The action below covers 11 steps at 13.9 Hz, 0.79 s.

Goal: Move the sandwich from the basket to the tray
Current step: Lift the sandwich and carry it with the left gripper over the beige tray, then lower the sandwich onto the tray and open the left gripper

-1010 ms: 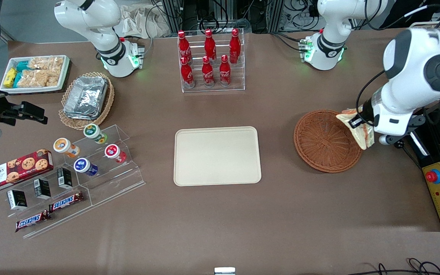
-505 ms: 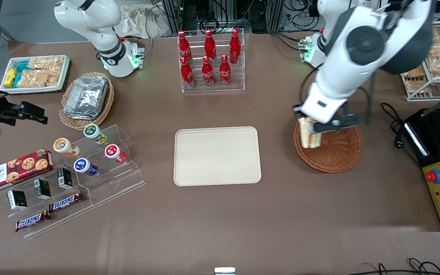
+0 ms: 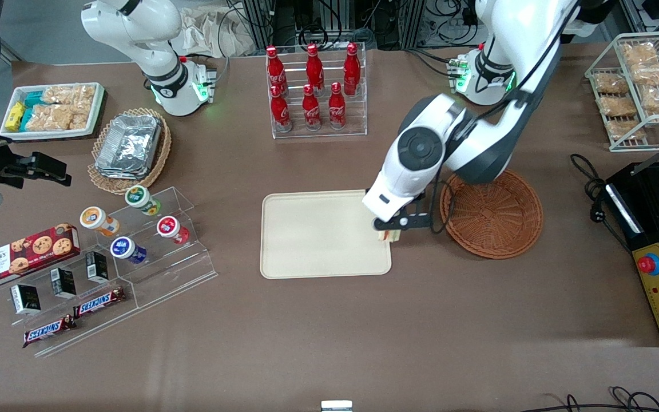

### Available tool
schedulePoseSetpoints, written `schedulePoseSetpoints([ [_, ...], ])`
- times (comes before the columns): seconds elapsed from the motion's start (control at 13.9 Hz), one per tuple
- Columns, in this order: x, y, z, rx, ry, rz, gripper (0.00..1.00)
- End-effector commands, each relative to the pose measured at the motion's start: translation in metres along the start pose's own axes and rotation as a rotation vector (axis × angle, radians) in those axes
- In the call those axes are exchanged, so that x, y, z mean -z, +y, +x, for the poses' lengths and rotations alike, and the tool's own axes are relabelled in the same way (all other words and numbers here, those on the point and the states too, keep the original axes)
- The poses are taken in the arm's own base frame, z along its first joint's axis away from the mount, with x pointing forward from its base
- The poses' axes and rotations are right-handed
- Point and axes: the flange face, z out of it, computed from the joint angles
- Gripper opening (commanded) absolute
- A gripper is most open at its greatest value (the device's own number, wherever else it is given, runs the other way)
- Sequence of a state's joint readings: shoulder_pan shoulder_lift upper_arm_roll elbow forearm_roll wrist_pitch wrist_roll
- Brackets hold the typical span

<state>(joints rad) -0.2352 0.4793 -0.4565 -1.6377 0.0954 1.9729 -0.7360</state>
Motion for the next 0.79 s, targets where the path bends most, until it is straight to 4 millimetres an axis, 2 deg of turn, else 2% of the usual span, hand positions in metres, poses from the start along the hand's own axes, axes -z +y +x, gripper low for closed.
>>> schedulePoseSetpoints([
  [0.0, -0.04, 0.021, 0.015, -0.006, 0.002, -0.032, 0.0],
  [0.29, -0.096, 0.027, 0.027, -0.021, 0.038, -0.008, 0.0],
  [0.58, -0.126, 0.027, 0.034, -0.019, 0.049, -0.01, 0.0],
  [0.72, -0.132, 0.026, 0.035, -0.003, 0.058, -0.004, 0.09],
])
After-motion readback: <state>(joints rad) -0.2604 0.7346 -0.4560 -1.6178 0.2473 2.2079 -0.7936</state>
